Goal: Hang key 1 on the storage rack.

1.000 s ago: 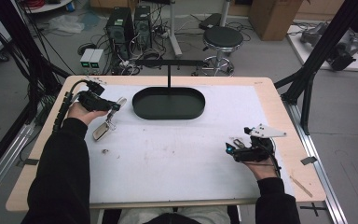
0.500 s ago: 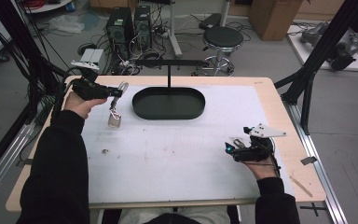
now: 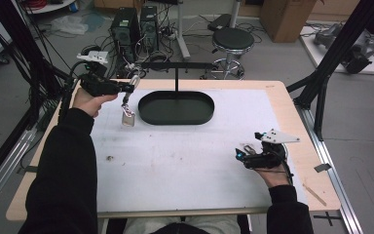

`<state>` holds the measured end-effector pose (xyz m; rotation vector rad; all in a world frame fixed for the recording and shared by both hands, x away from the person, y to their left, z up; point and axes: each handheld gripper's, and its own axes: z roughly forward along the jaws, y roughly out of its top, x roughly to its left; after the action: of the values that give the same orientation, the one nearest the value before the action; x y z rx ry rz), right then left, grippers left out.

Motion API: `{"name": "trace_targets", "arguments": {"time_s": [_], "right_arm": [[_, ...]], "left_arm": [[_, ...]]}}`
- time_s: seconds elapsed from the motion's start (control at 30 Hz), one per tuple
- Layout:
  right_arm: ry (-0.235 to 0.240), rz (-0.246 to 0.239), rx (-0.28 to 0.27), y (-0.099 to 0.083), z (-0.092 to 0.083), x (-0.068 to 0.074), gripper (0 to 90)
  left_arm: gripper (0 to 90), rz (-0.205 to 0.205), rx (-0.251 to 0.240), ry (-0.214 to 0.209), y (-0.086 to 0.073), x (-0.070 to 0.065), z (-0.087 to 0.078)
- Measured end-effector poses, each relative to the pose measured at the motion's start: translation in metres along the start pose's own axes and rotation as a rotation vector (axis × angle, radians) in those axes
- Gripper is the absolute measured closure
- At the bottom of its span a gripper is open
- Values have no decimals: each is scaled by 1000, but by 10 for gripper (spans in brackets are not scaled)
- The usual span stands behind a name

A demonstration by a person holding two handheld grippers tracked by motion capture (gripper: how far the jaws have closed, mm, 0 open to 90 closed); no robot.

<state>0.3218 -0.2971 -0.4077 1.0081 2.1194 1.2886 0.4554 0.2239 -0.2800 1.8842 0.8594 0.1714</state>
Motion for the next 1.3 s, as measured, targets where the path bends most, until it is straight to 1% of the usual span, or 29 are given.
{"name": "trace_targets", "arguments": {"time_s": [0.13,0.2,0.3,0.5,0.6,0.67,0.77,0.83,0.9,0.97,1.07,1.1,1.2,1.3], "right_arm": [[0,2,-3,0,0,0,8],[-1,0,-5,0,0,0,8],[2,2,-4,0,-1,0,8],[5,3,-7,0,0,-1,8],[6,3,-6,0,0,0,8],[6,3,-6,0,0,0,8],[7,0,-4,0,1,0,8],[9,0,2,0,1,0,8],[6,-1,3,0,2,1,8],[5,-5,0,-1,1,0,8],[8,6,-2,-1,0,0,8],[8,7,-2,-1,0,0,8],[9,-3,0,-1,2,0,8],[10,1,4,-1,3,0,8]], "left_arm": [[745,11,-5,-6,9,-3,4],[745,9,-18,-17,13,-4,5],[745,12,-22,-12,18,-5,8],[745,15,-44,-20,30,-6,15],[745,22,-53,-14,35,-6,19],[745,25,-48,-13,38,-4,22],[745,18,-53,-17,40,-1,28],[745,38,-49,-7,43,-1,32],[746,61,-71,-2,46,-2,35],[746,80,-64,9,51,-2,37],[746,82,-67,13,57,2,38],[746,82,-78,17,59,3,38],[746,55,-133,3,64,7,36],[746,54,-156,4,70,9,39]]}}
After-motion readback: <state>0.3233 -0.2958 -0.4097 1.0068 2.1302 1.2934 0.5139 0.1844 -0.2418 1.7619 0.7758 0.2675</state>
